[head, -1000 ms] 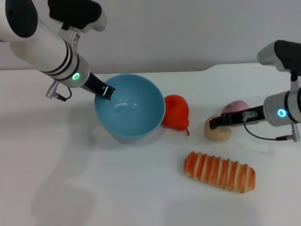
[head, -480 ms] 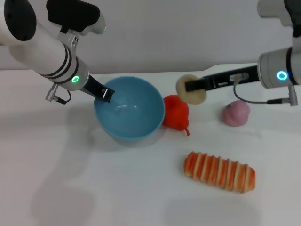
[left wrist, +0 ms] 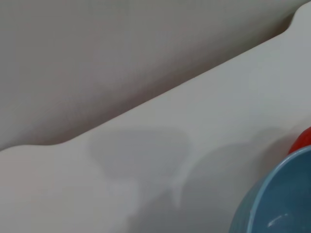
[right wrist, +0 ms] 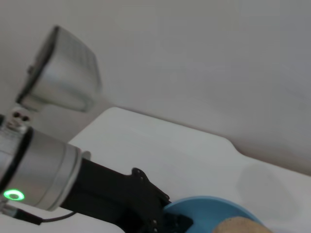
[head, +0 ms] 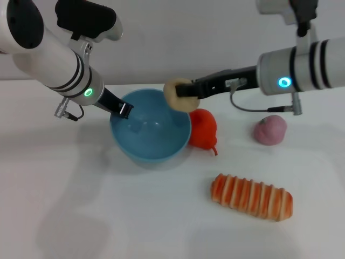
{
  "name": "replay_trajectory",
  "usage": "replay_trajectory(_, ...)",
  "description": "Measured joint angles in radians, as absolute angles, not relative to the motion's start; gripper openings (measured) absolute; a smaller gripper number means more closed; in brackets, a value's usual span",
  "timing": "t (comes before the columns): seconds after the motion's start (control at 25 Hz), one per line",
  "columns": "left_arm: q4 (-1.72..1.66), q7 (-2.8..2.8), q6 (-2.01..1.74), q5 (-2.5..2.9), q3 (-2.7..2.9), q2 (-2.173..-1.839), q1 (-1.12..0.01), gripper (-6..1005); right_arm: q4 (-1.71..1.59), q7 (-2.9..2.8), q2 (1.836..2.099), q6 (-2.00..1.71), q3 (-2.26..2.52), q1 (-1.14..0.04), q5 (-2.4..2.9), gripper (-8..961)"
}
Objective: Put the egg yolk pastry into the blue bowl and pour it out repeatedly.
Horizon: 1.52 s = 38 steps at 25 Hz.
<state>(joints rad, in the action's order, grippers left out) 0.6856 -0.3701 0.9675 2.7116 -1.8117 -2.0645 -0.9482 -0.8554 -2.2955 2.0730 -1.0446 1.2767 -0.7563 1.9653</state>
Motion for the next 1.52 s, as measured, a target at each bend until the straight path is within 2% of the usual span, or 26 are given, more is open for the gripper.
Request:
replay_trajectory(0.68, 0.686, -0.377, 0.958, 2.711, -1.812, -2.065, -0.946, -1, -0.663, -2.099, 2.076, -0.961, 1.370, -0.858, 1.800, 88)
replay_trajectory(0.92, 0.674, -0.378, 0.956, 2.710, -1.811, -2.065, -0.950, 0, -0.664, -2.060, 2.076, -0.957, 1.374, -0.854, 1.785, 238)
replay_trajectory(1.08, 0.664, -0.379, 0.932, 2.706, -1.812, -2.063, -0.947, 0, -0.682, -2.004, 2.075, -0.907, 1.360, -0.812, 1.771, 477)
replay_trajectory(1.16, 0.663, -0.379, 0.914, 2.703, -1.812, -2.064, -0.941, -1, -0.691, -1.982, 2.075, -0.887, 1.354, -0.796, 1.763, 485)
replay_trajectory(1.52, 0.710, -0.379, 0.836, 2.704, -1.815, -2.058, -0.932, 0, -0.845, -1.808, 2.073, -0.707, 1.291, -0.555, 1.712, 519)
